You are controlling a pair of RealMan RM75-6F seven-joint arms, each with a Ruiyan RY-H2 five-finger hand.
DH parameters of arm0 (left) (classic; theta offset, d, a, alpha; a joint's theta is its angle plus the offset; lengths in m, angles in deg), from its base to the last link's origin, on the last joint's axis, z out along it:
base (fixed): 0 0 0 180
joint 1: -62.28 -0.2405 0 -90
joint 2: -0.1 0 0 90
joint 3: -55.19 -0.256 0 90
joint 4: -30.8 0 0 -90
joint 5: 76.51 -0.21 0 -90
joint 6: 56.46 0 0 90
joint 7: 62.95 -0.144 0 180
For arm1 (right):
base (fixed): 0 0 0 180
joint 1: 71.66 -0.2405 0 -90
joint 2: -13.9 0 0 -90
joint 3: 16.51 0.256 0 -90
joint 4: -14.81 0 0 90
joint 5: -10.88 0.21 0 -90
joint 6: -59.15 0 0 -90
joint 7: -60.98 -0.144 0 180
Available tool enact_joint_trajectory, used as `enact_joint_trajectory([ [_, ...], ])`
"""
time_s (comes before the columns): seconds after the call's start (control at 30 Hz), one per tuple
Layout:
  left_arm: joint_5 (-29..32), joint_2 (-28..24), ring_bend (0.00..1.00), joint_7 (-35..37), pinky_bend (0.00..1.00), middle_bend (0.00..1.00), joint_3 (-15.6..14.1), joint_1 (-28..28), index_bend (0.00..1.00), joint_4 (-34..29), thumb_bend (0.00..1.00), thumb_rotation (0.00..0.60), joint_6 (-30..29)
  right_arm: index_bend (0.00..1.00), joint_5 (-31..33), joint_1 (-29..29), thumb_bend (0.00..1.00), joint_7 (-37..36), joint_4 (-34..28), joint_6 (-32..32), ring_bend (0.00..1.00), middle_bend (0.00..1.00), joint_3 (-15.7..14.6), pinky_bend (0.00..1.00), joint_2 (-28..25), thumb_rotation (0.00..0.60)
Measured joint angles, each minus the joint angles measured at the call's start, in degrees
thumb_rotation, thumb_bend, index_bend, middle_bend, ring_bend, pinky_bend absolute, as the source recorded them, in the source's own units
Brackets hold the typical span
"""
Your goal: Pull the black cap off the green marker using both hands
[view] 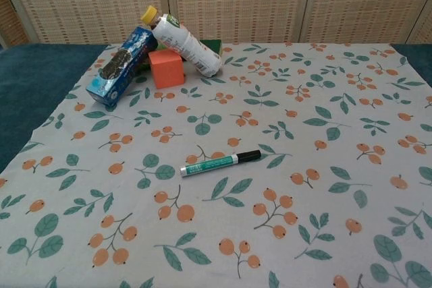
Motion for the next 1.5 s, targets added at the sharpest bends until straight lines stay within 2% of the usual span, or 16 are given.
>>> enact_joint_trajectory([
  [0.1, -1.71, 0.48, 0.02, 0.01, 0.22, 0.0, -0.72, 0.09, 0.0, -0.11, 0.48, 0.6, -0.26, 0.0, 0.12, 0.15, 0.13, 0.86, -0.62, -0.07, 0.0, 0.0, -0.08, 0.0, -0.29, 0.469],
  [0.17, -3.41, 1.62, 0.09, -0.09, 0.31, 0.03, -1.23, 0.45, 0.0, 0.06, 0.48, 0.6, -0.12, 0.0, 0.1, 0.25, 0.13, 1.19, -1.07, -0.06, 0.0, 0.0, -0.16, 0.0, -0.4, 0.471],
  [0.2, -4.06, 2.3, 0.14, -0.27, 0.36, 0.05, -1.47, 0.74, 0.0, 0.1, 0.48, 0.6, 0.21, 0.0, 0.09, 0.29, 0.13, 1.41, -1.13, -0.07, 0.0, 0.0, -0.2, 0.0, -0.4, 0.471],
  [0.3, -5.35, 4.11, 0.43, -0.96, 0.57, 0.18, -2.0, 2.43, 0.09, -0.16, 0.47, 0.6, 3.05, 0.0, 0.09, 0.32, 0.13, 2.3, -1.13, -0.48, 0.0, 0.0, -0.4, 0.0, -0.26, 0.469],
  [0.33, -5.52, 4.82, 0.49, -1.37, 0.62, 0.2, -2.07, 3.34, 0.11, -0.4, 0.47, 0.6, 4.86, 0.0, 0.25, 0.28, 0.13, 2.6, -1.13, -0.8, 0.0, 0.0, -0.43, 0.0, -0.14, 0.468],
  [0.47, -5.63, 8.15, 0.65, -5.5, 0.79, 0.27, -1.48, 6.63, 0.23, -1.46, 0.47, 0.6, 11.09, 0.0, 0.85, 0.13, 0.13, 3.63, -1.02, -1.67, 0.0, 0.0, -0.45, 0.0, 0.33, 0.469],
  [0.57, -5.49, 11.52, 0.72, -10.74, 0.87, 0.33, -0.59, 8.79, 0.28, -2.94, 0.46, 0.6, 13.79, 0.0, 1.57, 0.09, 0.13, 4.5, -0.97, -2.01, 0.0, 0.0, -0.24, 0.0, 0.64, 0.469],
  [0.77, -5.4, 17.6, 0.79, -21.8, 0.93, 0.41, 0.88, 12.86, 0.28, -5.49, 0.44, 0.6, 19.93, 0.0, 2.63, -0.15, 0.13, 6.32, -0.57, -3.49, 0.0, 0.0, -0.21, 0.0, 1.39, 0.469],
  [0.97, -3.52, 25.83, 0.81, -28.84, 0.94, 0.39, 3.13, 16.82, 0.25, -4.91, 0.41, 0.6, 25.09, 0.0, 3.49, -0.23, 0.13, 6.55, -0.28, -3.7, 0.0, 0.0, 0.16, 0.0, 1.71, 0.468],
  [1.23, 0.71, 35.09, 0.81, -34.15, 0.94, 0.37, 7.02, 21.33, 0.25, 2.8, 0.4, 0.6, 28.89, 0.0, 5.01, -0.47, 0.13, 6.46, 0.27, -4.39, 0.0, 0.0, 0.84, 0.0, 1.78, 0.468],
  [1.37, 2.52, 38.07, 0.81, -35.58, 0.96, 0.36, 8.72, 23.37, 0.25, 7.54, 0.4, 0.6, 29.68, 0.0, 5.72, -0.6, 0.13, 6.14, 0.54, -4.89, 0.0, 0.0, 0.98, 0.0, 1.79, 0.468],
  [1.5, 3.16, 39.57, 0.81, -38.01, 0.96, 0.36, 9.09, 25.24, 0.26, 11.67, 0.4, 0.6, 30.34, 0.0, 6.28, -0.49, 0.13, 5.75, 0.6, -4.58, 0.0, 0.0, 1.35, 0.0, 1.41, 0.47],
])
